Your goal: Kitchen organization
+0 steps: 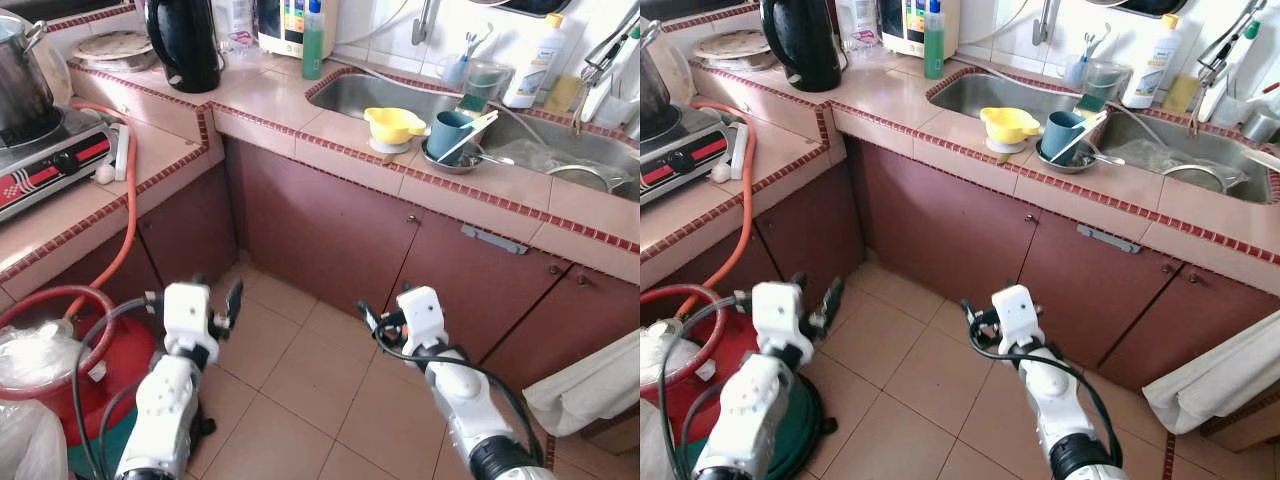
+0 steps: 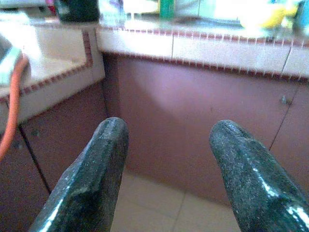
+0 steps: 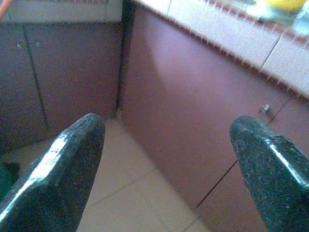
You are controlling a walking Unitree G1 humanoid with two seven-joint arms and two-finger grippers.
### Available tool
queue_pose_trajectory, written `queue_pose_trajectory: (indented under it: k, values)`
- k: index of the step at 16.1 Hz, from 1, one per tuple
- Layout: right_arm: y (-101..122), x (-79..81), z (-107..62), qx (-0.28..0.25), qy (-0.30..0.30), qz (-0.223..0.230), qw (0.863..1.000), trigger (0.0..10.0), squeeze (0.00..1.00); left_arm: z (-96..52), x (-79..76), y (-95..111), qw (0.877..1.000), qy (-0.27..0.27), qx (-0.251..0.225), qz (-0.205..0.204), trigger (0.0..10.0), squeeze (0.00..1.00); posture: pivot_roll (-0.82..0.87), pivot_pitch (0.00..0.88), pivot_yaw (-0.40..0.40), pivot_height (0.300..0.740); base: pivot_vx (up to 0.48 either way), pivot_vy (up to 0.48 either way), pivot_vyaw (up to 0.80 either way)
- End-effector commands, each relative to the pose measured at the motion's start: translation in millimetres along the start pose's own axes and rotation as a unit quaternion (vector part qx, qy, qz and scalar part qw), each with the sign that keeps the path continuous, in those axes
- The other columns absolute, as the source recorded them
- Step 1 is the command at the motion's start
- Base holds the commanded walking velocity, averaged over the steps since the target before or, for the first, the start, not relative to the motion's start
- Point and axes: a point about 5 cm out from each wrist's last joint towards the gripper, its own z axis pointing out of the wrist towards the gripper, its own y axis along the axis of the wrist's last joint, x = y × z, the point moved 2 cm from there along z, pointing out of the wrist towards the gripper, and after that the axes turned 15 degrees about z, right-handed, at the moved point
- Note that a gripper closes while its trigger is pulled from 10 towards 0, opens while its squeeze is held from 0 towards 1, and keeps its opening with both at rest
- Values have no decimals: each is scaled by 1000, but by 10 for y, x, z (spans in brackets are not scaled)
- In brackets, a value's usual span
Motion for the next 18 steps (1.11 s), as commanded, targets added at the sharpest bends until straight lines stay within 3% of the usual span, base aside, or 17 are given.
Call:
queue_pose_trajectory:
  k: [1,6,9,12,18]
  values:
    - [71,-34,-10,-16,-2,-9,1000,10000,0,4,-21,12,1000,-13,4,-4,10000,0,-54,0,-45,740,0,0,0]
    - [325,-85,9,-66,-15,-7,998,10000,0,0,54,119,999,-16,-8,28,10000,0,-64,0,-36,740,0,0,0]
    - [414,8,-63,-100,2,10,995,10000,0,-99,51,138,999,-22,-17,35,10000,0,-69,0,-31,740,0,0,0]
    - [353,1,-149,-88,-1,-3,996,10000,0,-108,49,131,999,-14,-8,42,10000,0,-58,0,-33,740,0,0,0]
    - [475,30,-129,-101,-5,-4,995,10000,0,-88,-5,206,998,-26,-17,51,10000,0,-76,0,-20,740,0,0,0]
